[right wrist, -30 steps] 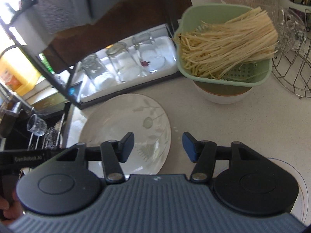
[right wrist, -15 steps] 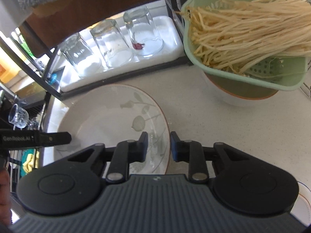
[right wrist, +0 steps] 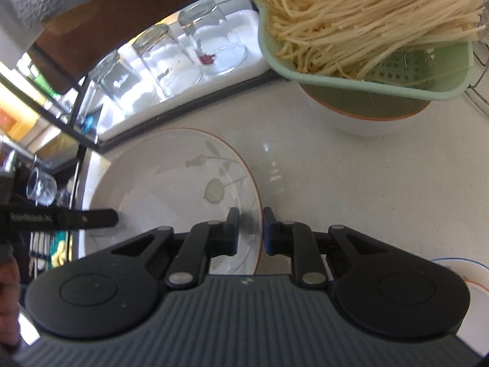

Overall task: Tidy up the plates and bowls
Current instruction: 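Close the right gripper on the plate rim while the left gripper closes beside it, then carry the second leaf plate with both grippers over the plate stack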

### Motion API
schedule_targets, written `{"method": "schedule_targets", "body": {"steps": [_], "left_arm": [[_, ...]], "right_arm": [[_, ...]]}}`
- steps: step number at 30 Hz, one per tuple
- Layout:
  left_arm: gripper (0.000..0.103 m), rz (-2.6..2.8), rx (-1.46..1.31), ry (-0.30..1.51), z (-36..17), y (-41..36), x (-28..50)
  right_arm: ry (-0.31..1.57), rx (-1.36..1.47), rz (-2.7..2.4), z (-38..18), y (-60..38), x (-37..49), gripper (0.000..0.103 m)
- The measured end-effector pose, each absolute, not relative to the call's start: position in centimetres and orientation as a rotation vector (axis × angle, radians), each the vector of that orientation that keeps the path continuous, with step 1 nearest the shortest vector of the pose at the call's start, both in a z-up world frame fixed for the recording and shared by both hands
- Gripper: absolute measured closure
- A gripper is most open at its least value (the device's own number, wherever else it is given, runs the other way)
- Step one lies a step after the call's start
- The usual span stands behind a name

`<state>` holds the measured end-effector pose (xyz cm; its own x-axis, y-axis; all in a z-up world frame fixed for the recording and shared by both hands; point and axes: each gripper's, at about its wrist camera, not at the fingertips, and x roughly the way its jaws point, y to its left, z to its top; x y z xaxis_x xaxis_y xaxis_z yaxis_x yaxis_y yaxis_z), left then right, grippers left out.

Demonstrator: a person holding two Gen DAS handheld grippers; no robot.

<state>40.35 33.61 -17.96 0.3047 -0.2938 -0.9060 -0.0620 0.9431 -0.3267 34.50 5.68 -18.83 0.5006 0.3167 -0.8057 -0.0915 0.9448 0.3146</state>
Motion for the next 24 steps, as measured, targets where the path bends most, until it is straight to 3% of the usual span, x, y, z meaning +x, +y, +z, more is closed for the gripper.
{"method": "schedule_targets", "body": {"steps": [24], "left_arm": [[0.079, -0.343, -0.356, 1.164, -9.3, 28.7, 33.0]], "right_arm": [[0.899, 0.348, 0.192, -12.4, -1.2, 25.1, 0.084]]}}
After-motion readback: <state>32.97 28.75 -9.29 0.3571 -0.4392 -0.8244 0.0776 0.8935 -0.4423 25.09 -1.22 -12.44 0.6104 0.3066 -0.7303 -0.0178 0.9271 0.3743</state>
